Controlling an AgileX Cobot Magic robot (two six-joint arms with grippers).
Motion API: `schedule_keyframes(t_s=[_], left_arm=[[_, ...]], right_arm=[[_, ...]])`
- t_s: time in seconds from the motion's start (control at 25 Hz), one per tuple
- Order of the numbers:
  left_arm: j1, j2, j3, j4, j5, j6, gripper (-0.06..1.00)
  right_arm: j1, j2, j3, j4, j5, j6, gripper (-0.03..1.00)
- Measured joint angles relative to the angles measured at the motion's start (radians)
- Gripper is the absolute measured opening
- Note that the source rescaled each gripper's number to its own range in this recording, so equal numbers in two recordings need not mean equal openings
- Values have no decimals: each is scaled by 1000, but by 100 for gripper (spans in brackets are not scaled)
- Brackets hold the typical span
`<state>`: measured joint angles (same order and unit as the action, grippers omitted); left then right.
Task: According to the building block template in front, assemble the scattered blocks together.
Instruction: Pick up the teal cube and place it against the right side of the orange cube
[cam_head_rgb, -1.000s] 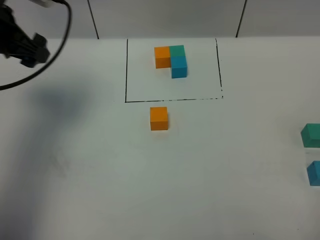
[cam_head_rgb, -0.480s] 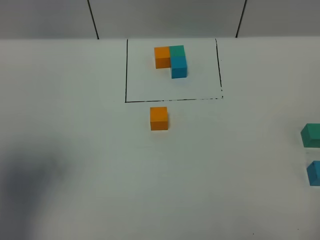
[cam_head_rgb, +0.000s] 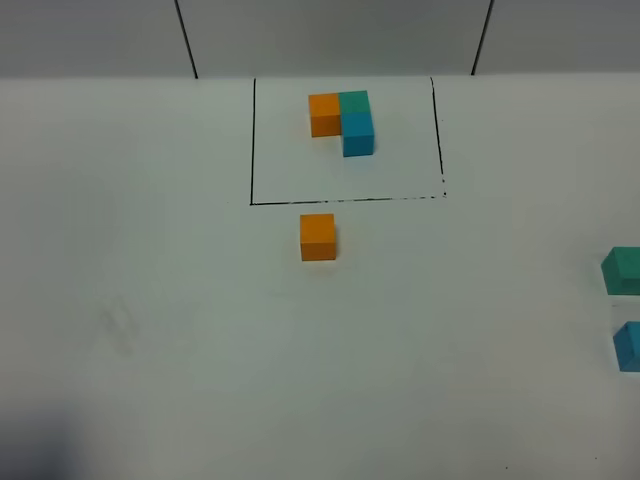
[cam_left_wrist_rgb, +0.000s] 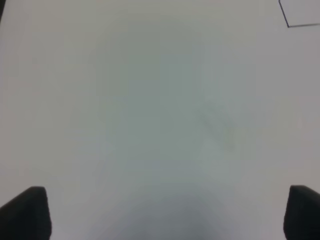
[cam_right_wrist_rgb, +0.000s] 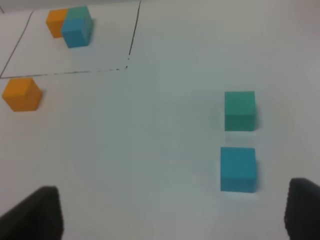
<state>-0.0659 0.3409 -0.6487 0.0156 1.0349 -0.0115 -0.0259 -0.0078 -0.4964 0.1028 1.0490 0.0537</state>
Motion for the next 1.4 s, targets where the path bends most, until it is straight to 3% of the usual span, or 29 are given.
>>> schedule_keyframes(t_s=[0.12, 0.4, 0.72, 1.4], left_arm=[[-14, -92, 32, -3, 54, -22, 100], [-14, -327, 81, -16, 65, -40, 98], [-14, -346, 140, -52, 44, -40, 93], [-14, -348, 144, -51, 30, -40, 57]], right_arm=[[0, 0, 0, 0, 0, 0, 79], [0, 0, 0, 0, 0, 0, 78], [0, 0, 0, -1, 0, 1, 75], [0, 0, 0, -2, 0, 4, 74]])
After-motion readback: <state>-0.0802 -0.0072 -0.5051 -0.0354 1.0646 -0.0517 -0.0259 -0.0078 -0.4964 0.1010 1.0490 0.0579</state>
